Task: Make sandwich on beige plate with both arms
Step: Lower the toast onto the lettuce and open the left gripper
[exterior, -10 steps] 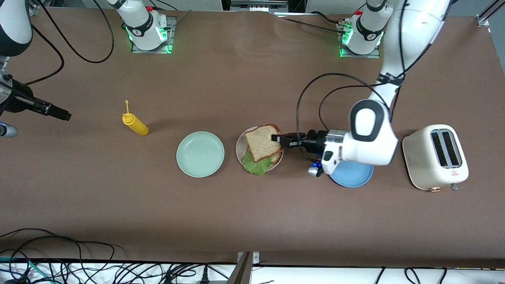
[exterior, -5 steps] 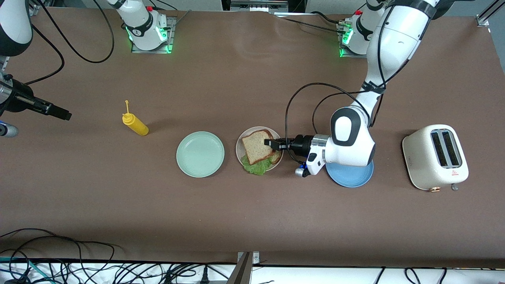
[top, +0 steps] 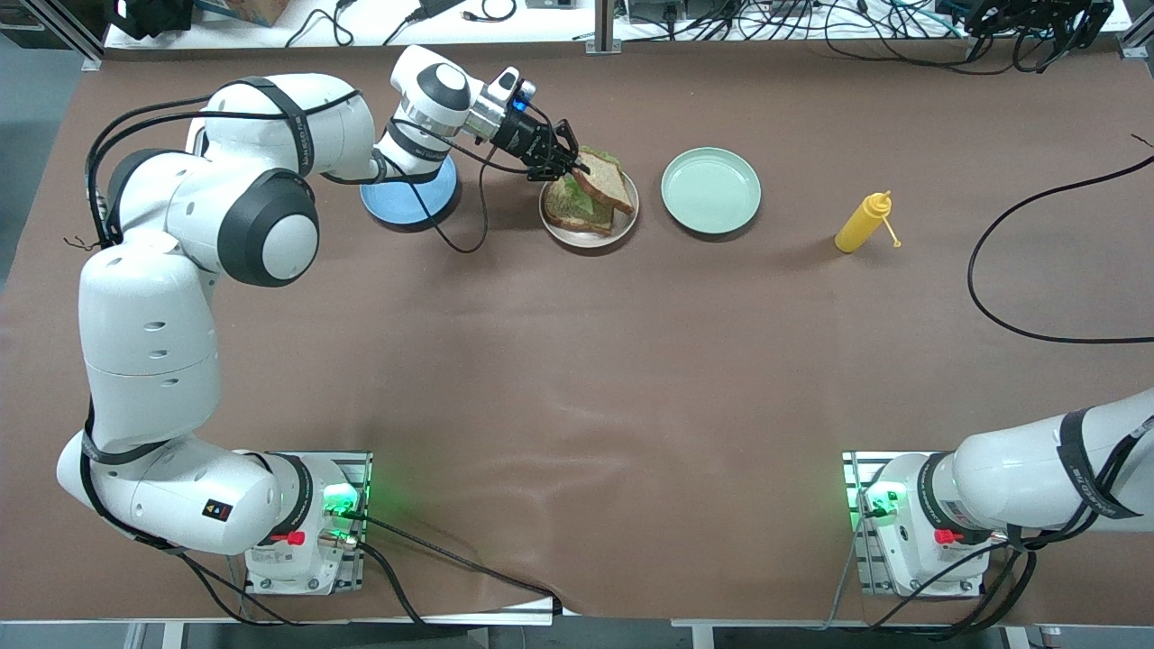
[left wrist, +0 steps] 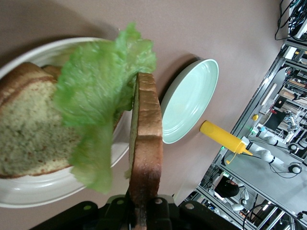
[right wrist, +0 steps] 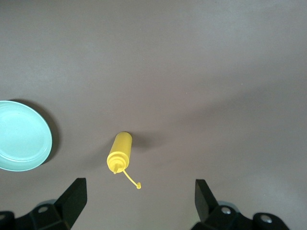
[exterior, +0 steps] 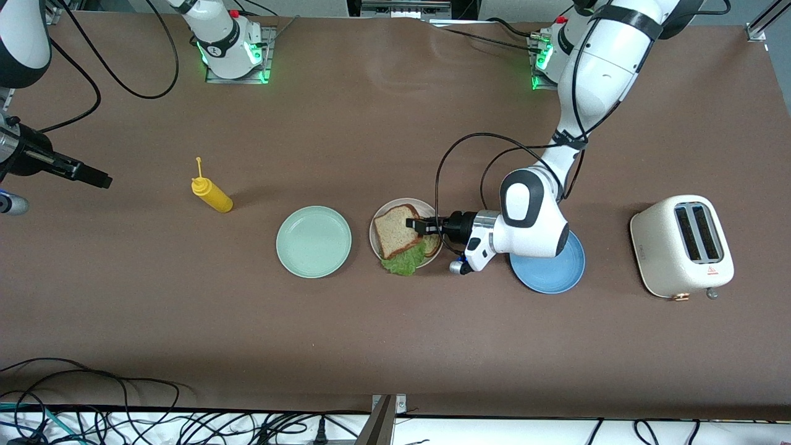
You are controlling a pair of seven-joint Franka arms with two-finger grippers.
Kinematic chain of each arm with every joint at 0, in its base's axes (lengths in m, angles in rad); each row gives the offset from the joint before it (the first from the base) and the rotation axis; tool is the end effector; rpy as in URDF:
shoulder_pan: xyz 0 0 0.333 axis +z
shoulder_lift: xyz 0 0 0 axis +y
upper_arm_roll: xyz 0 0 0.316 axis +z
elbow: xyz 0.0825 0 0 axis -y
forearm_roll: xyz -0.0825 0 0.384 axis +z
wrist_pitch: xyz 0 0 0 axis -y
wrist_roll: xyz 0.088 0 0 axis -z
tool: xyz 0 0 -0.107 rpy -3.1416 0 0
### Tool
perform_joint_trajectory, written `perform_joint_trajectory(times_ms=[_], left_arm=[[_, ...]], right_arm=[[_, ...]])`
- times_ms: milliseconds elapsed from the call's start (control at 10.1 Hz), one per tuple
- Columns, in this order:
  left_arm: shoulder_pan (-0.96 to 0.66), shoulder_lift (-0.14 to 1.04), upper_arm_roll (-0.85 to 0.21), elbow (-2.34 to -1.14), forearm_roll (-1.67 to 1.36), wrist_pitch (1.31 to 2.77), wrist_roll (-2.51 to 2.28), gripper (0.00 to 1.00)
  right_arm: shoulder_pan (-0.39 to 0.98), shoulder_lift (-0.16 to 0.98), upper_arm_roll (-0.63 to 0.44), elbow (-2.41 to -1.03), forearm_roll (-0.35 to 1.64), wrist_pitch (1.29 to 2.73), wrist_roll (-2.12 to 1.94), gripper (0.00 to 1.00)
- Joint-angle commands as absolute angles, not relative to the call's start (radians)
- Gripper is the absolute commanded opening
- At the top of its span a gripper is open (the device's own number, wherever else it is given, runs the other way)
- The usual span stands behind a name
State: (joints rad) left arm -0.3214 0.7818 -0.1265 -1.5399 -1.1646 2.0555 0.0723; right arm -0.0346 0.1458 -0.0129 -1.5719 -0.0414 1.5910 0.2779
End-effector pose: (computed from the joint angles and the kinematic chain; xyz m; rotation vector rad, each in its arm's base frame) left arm 0.6150 -0.3350 0.2025 2.1157 0.2712 -0.5010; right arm 0.5924 -0.0320 0.5419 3.0388 -0.4934 -0.1863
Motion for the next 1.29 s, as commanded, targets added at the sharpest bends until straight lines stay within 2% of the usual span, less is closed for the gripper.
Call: perform_joint_trajectory(times_ms=[0, 99, 297, 396, 495, 594, 692, 890, 1088, 1187], left_arm=[[-0.319, 0.810, -0.118, -1.520, -1.186, 2.060, 0.112, 0.19], [-0.311, 0.810, -0.112, -1.522, -1.186, 2.060, 0.112, 0.35], [-0.290, 0.811, -0.094, -1.532, -1.187, 2.060, 0.112, 0.49], [-0.284, 0.818, -0.084, -1.534, -1.187, 2.060, 0.112, 0.61], [-0.282, 0.822, -0.072, -1.534, -1.187, 2.060, 0.112, 0.65], [-0.281, 0.824, -0.066, -1.535, -1.187, 2.060, 0.112, 0.75], [-0.278, 0.824, -0.057, -1.537, -1.187, 2.059, 0.112, 1.00], [-0.256, 0.809, -0.035, -1.536, -1.187, 2.059, 0.110, 1.00], [-0.206, 0.731, -0.032, -1.537, -1.180, 2.062, 0.107, 1.00], [-0.178, 0.694, -0.022, -1.537, -1.072, 2.062, 0.109, 1.00]], right_arm=[[-0.035, 0.126, -0.012, -1.583, -0.029, 1.582, 0.278, 1.00], [-0.035, 0.126, -0.012, -1.583, -0.029, 1.582, 0.278, 1.00], [-0.035, 0.126, -0.012, -1.583, -0.029, 1.582, 0.279, 1.00], [-0.035, 0.127, -0.012, -1.583, -0.029, 1.583, 0.279, 1.00], [-0.035, 0.127, -0.012, -1.583, -0.029, 1.583, 0.279, 1.00], [-0.035, 0.126, -0.012, -1.583, -0.029, 1.583, 0.279, 1.00], [-0.035, 0.126, -0.012, -1.583, -0.029, 1.583, 0.279, 1.00], [-0.035, 0.126, -0.012, -1.583, -0.029, 1.583, 0.278, 1.00], [-0.035, 0.126, -0.012, -1.583, -0.029, 1.582, 0.279, 1.00], [-0.035, 0.126, -0.012, -1.583, -0.029, 1.582, 0.278, 1.00]])
